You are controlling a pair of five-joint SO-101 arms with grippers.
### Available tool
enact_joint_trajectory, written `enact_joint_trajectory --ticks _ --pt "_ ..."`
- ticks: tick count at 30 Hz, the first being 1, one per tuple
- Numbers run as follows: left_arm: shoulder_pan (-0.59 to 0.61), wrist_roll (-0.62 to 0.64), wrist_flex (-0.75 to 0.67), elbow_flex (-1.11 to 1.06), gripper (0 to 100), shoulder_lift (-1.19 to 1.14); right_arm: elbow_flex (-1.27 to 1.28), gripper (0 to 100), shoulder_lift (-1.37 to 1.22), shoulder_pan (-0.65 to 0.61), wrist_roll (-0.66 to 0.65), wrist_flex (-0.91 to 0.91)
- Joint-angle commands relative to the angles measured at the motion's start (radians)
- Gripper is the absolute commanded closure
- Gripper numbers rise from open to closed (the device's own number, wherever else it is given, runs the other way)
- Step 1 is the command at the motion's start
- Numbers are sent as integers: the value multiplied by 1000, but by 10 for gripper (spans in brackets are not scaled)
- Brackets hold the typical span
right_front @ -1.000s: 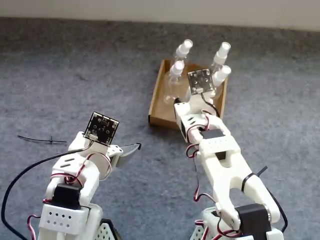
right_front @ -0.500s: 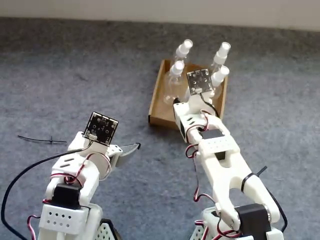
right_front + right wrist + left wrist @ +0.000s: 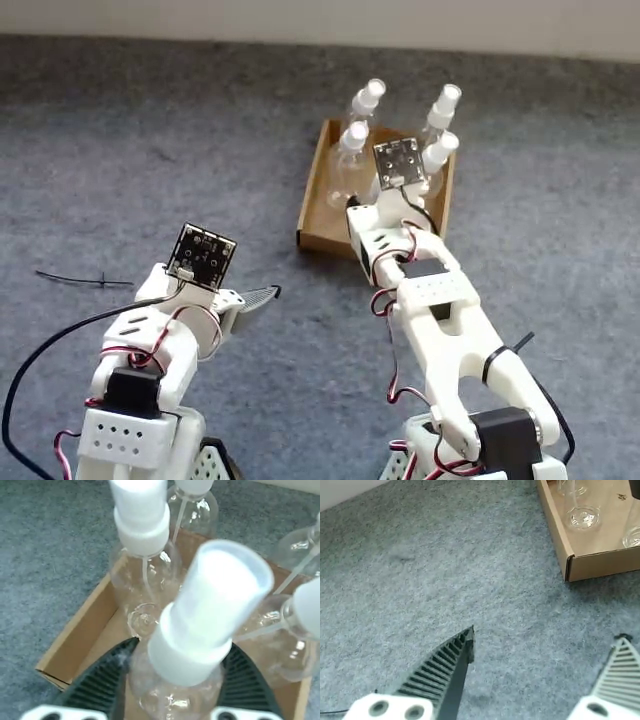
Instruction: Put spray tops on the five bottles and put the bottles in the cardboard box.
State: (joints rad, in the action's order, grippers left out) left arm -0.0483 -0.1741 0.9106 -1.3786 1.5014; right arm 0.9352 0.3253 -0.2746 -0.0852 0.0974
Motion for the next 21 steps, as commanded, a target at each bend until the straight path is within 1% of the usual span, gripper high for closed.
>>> enact_joint_trajectory --ticks 1,4,11,15,19,21 --pt "8 6 -26 4 632 15 -7 779 8 -4 -6 -13" --pt "8 6 -26 4 632 15 -7 742 8 -4 -6 -13" --pt "7 6 -26 4 632 15 -13 742 8 -4 -6 -12" --pt "5 6 -26 4 632 15 -27 742 12 -4 -6 96" --pt "5 6 -26 4 632 15 -93 742 64 -4 -6 110" --pt "5 6 -26 4 632 15 -105 742 97 -4 -6 165"
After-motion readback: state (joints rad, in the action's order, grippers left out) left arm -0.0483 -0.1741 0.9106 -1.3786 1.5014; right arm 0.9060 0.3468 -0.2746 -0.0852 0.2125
